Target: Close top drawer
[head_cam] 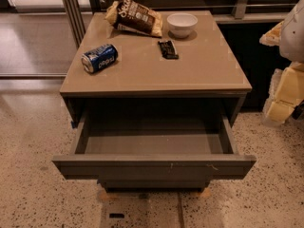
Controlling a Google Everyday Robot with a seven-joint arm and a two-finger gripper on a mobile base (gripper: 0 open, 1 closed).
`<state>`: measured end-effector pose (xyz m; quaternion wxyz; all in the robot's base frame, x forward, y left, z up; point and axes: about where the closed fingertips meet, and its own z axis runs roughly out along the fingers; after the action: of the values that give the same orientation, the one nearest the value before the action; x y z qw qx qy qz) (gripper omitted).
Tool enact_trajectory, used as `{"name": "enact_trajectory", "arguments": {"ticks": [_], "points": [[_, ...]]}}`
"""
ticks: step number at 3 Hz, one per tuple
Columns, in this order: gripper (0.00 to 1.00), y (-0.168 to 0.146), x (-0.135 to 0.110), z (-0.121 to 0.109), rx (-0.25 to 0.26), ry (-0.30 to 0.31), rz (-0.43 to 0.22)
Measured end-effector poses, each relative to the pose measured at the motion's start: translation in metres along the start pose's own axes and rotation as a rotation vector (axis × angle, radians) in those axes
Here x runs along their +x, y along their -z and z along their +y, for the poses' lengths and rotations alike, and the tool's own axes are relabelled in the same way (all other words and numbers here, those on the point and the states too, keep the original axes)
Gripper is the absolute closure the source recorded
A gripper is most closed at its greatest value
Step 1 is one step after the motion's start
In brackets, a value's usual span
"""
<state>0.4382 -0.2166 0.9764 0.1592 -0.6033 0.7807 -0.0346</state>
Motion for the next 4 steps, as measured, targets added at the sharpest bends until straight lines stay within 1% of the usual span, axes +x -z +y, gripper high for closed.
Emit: {"name": "enact_trajectory", "arguments": {"ticks": [1,2,3,4], "points": [[0.00,0.000,0.000,0.000,0.000,0.000,0.000],[0.00,-0.019,0.004,0.005,0.011,-0.027,-0.038],[0.00,-0.076,0.015,0.038,-0.040,-0.131,-0.153],[0.00,-0.164,0.025,0.072,-0.146,-0.273,-0.292]]}}
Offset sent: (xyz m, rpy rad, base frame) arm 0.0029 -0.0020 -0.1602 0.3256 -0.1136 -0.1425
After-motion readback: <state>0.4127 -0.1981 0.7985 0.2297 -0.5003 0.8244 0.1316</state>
